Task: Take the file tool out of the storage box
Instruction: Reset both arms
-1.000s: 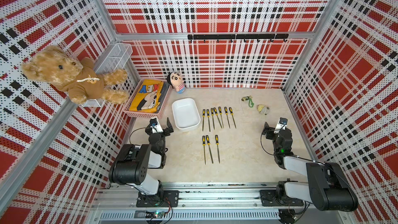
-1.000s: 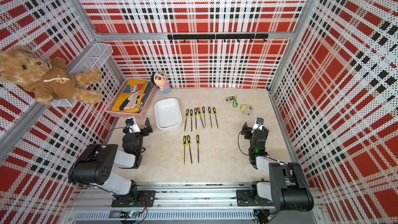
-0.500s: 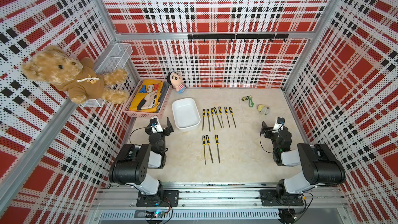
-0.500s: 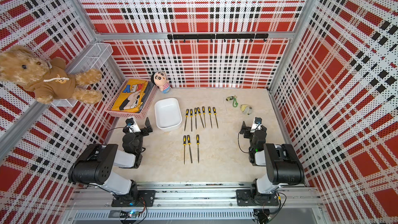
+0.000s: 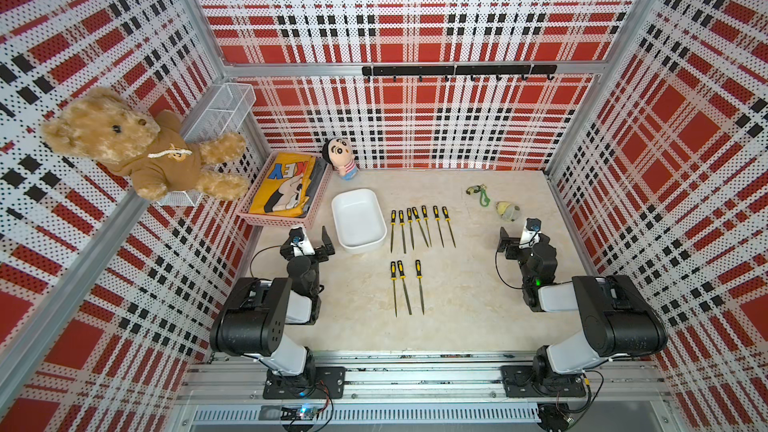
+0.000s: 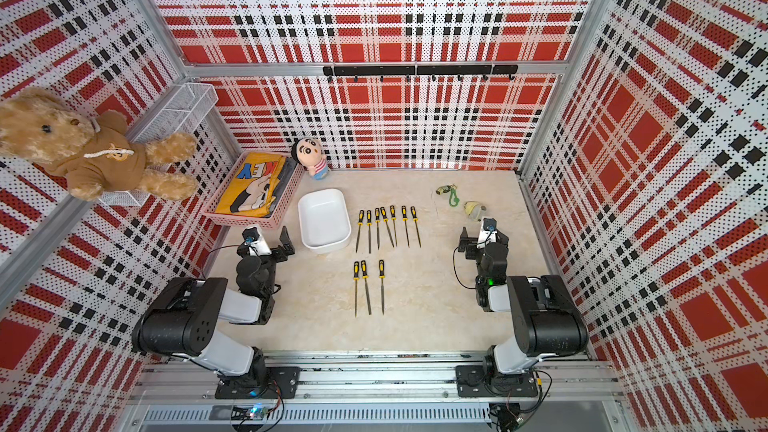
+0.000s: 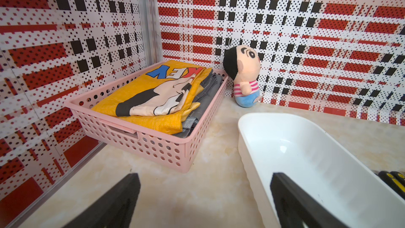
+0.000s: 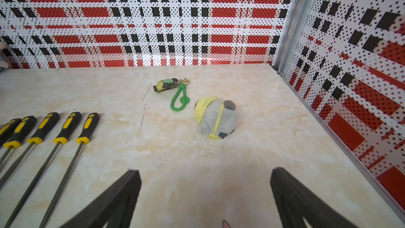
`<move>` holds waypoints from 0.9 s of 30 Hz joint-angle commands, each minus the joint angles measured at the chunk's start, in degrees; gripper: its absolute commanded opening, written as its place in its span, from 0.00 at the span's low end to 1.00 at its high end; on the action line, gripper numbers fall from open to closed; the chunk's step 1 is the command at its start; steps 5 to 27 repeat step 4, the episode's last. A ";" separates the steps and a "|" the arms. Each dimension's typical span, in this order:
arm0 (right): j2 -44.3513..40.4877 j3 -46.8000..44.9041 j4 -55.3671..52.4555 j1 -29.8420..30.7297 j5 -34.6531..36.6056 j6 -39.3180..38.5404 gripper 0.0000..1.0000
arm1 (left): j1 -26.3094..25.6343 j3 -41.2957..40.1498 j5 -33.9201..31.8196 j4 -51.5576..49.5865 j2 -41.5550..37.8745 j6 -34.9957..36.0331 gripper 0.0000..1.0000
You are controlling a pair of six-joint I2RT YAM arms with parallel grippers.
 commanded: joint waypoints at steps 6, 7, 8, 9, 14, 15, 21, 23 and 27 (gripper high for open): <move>0.08 0.31 -0.32 0.20 0.66 -0.39 1.00 | -0.24 0.86 -0.65 0.95 0.23 0.63 0.99; 0.08 0.31 -0.32 0.20 0.66 -0.39 1.00 | -0.24 0.86 -0.65 0.95 0.23 0.63 0.99; 0.08 0.31 -0.32 0.20 0.66 -0.39 1.00 | -0.24 0.86 -0.65 0.95 0.23 0.63 0.99; 0.08 0.31 -0.32 0.20 0.66 -0.39 1.00 | -0.24 0.86 -0.65 0.95 0.23 0.63 0.99; 0.08 0.31 -0.32 0.20 0.66 -0.39 1.00 | -0.24 0.86 -0.65 0.95 0.23 0.63 0.99; 0.08 0.31 -0.32 0.20 0.66 -0.39 1.00 | -0.24 0.86 -0.65 0.95 0.23 0.63 0.99; 0.08 0.31 -0.32 0.20 0.66 -0.39 1.00 | -0.24 0.86 -0.65 0.95 0.23 0.63 0.99; 0.08 0.31 -0.32 0.20 0.66 -0.39 1.00 | -0.24 0.86 -0.65 0.95 0.23 0.63 0.99; 0.08 0.31 -0.32 0.20 0.66 -0.39 1.00 | -0.24 0.86 -0.65 0.95 0.23 0.63 0.99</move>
